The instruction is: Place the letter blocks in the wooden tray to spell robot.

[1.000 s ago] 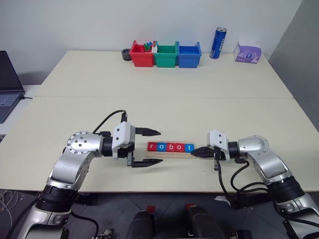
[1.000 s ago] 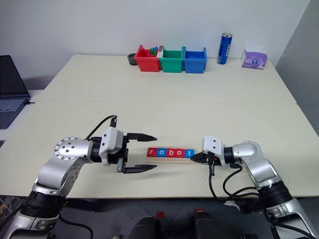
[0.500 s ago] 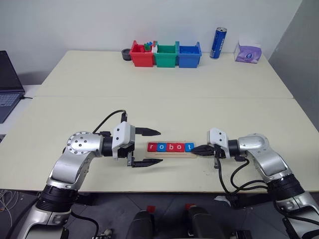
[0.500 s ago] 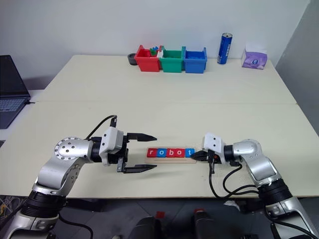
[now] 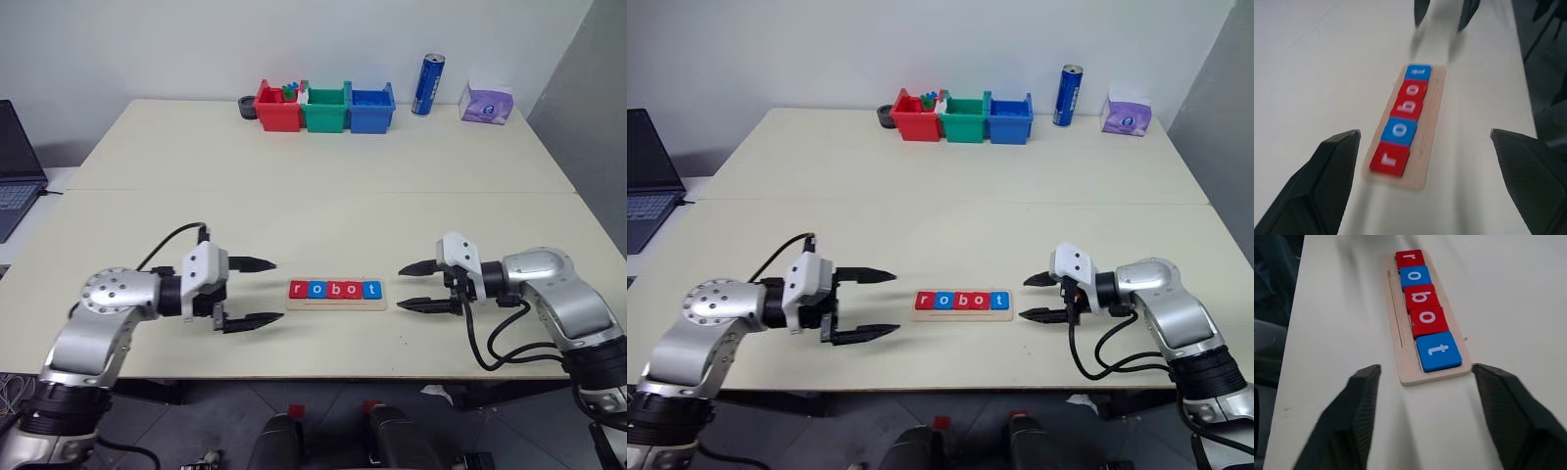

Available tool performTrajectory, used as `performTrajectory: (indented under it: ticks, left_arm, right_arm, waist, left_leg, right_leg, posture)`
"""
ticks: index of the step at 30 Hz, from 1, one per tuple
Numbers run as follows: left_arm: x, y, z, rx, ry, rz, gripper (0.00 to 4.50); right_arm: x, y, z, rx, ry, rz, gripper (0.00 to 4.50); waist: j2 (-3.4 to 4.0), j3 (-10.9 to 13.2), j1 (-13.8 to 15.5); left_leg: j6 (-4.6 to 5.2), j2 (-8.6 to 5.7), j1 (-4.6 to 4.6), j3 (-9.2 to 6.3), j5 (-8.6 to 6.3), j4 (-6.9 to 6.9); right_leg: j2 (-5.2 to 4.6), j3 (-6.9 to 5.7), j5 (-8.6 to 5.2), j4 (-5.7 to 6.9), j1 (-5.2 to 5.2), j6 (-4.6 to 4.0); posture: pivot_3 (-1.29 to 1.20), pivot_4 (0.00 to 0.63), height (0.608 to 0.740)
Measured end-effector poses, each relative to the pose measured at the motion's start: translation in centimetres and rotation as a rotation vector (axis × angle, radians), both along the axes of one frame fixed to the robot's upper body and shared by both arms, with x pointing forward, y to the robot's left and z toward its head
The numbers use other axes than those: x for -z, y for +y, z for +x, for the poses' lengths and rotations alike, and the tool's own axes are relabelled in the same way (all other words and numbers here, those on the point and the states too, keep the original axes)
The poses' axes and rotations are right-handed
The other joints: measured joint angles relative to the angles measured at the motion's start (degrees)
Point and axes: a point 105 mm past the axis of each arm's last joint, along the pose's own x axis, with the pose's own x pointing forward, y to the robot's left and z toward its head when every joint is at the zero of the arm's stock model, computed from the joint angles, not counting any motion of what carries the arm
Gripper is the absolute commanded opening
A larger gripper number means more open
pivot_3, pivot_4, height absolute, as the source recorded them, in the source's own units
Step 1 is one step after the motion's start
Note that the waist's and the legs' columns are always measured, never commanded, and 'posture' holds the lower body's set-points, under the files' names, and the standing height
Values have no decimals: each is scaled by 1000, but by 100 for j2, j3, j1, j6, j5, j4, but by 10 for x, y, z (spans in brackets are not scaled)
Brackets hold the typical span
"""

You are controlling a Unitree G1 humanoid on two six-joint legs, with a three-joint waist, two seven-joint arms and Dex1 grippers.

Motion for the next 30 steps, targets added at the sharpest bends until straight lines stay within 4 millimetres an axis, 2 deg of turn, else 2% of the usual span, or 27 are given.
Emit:
performTrajectory:
  ticks: [1,4,9,11,13,24,30]
  left_arm:
    - [1,7,0,-26,17,11,4500]
    - [5,21,-3,-71,43,41,4500]
    - [19,32,-13,-104,111,78,4500]
    - [20,33,-14,-109,115,80,4500]
    - [19,32,-13,-115,105,83,4500]
    - [15,27,-10,-125,81,90,4500]
    - [12,26,-8,-126,79,85,4500]
  right_arm:
    - [1,0,-1,1,1,-1,4456]
    - [6,-2,-3,11,18,-4,4456]
    - [4,-2,-7,10,10,-26,4456]
    - [4,-1,-9,8,9,-29,4456]
    - [6,1,-11,6,17,-33,4456]
    - [8,2,-9,33,22,-31,4456]
    - [12,2,-14,22,45,-6,4456]
  waist:
    - [0,0,1]
    - [0,1,1]
    - [1,1,2]
    - [0,1,3]
    - [3,4,-5]
    - [2,6,4]
    - [-1,7,0]
  left_leg:
    - [0,0,0,0,0,0]
    - [0,1,-1,3,0,-1]
    - [-1,5,-1,1,0,-2]
    - [-1,4,-1,0,0,-2]
    - [-2,-3,-9,-65,1,-1]
    - [-1,-2,-9,-28,0,-2]
    - [-1,-14,-1,-6,-1,-6]
  right_leg:
    - [0,0,0,0,0,-1]
    - [-1,1,-2,-1,-1,-2]
    - [-3,0,-4,0,-3,-6]
    - [-3,0,-4,1,-2,-6]
    - [-38,-37,-10,-1,17,-13]
    - [-23,-16,-12,0,8,-14]
    - [-16,-10,-13,-1,5,-13]
  posture:
    - [0,150,740]
    - [0,150,740]
    - [0,150,740]
    - [0,150,740]
    - [0,150,740]
    - [0,150,740]
    - [0,150,740]
